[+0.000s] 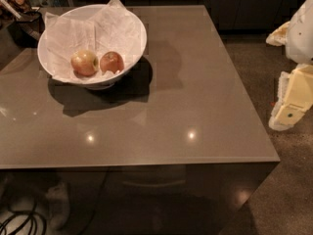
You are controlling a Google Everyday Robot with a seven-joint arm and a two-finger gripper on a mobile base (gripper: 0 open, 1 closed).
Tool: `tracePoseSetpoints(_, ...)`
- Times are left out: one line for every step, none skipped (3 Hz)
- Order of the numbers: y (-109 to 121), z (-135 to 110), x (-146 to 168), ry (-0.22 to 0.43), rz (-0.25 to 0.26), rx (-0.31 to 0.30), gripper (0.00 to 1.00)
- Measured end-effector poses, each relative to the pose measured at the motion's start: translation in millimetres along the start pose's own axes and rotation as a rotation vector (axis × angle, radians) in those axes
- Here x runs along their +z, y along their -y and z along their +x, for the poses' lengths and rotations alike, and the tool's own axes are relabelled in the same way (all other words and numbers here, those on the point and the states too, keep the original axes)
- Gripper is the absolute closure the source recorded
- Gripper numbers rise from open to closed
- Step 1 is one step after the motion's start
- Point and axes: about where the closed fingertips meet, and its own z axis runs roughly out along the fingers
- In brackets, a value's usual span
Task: Pick apple from white bowl
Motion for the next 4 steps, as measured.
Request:
tracePoseSetpoints(0, 0, 0, 0.0, 0.0, 0.0, 0.0)
tracePoseSetpoints(9, -8, -5, -0.006, -0.004, 0.021, 0.0)
tracePoseSetpoints(47, -49, -4, -0.004, -0.042, 0.021, 0.0)
tracePoseSetpoints(53, -55, -4, 0.015, -0.018, 0.017, 0.0)
